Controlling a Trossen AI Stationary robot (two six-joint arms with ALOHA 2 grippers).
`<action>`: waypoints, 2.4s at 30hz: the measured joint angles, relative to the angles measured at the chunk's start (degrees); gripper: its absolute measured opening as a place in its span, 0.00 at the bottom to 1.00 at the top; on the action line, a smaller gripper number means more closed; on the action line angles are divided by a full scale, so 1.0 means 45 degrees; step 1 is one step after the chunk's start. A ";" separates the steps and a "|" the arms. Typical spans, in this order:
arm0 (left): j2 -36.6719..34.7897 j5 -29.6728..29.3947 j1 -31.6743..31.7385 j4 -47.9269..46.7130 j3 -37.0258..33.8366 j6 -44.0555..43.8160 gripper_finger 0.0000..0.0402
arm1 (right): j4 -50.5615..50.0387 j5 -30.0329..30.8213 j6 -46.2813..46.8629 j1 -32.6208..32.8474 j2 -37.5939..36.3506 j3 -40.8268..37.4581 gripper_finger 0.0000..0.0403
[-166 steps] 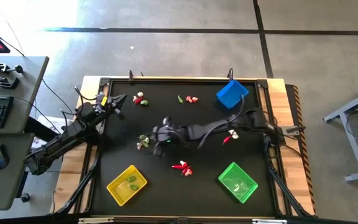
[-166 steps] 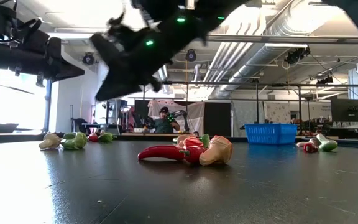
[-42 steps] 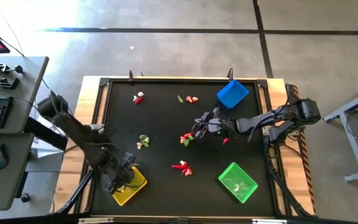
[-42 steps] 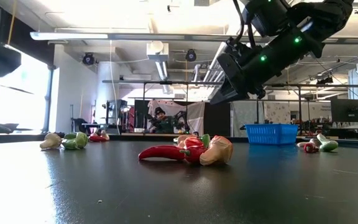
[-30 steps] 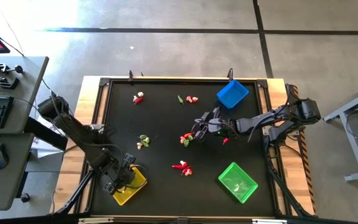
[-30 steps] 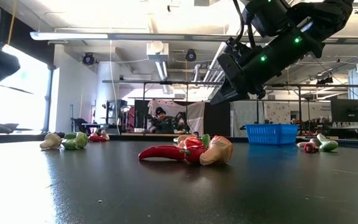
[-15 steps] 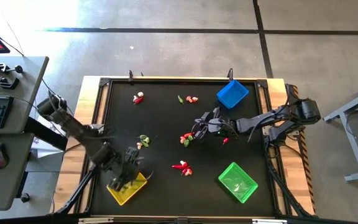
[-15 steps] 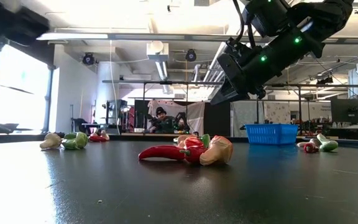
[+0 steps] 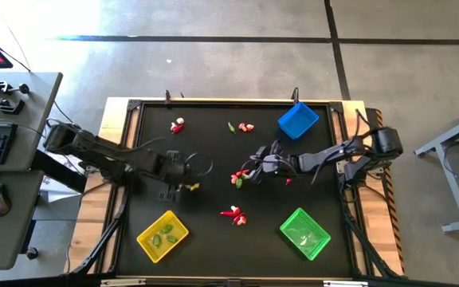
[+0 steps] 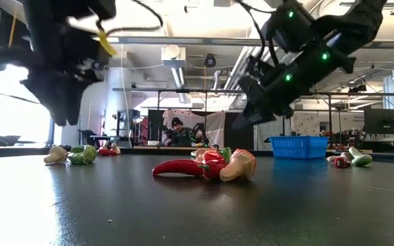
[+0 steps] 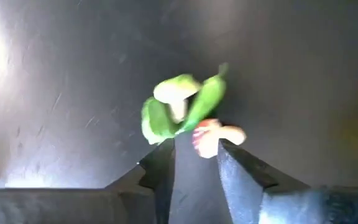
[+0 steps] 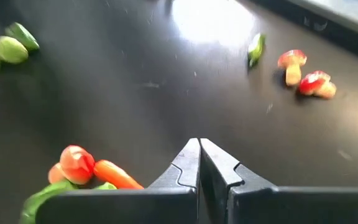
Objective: Sort produce into baskets
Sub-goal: Put the green chili pepper into the yellow bin
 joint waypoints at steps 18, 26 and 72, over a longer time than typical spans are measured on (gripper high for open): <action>0.0192 0.1513 0.2826 0.2098 -0.1376 0.1294 0.44 | 0.1637 -0.0318 -0.1033 -0.0012 0.0602 -0.0010 0.00; 0.0196 0.2159 0.3323 0.2893 -0.1733 0.1473 0.40 | 0.1632 -0.0318 -0.1033 -0.0012 0.0602 -0.0010 0.00; -0.1323 0.4750 -0.5583 0.0496 0.0910 -0.0614 0.02 | 0.1411 -0.0313 -0.1033 -0.0012 0.0607 -0.0005 0.00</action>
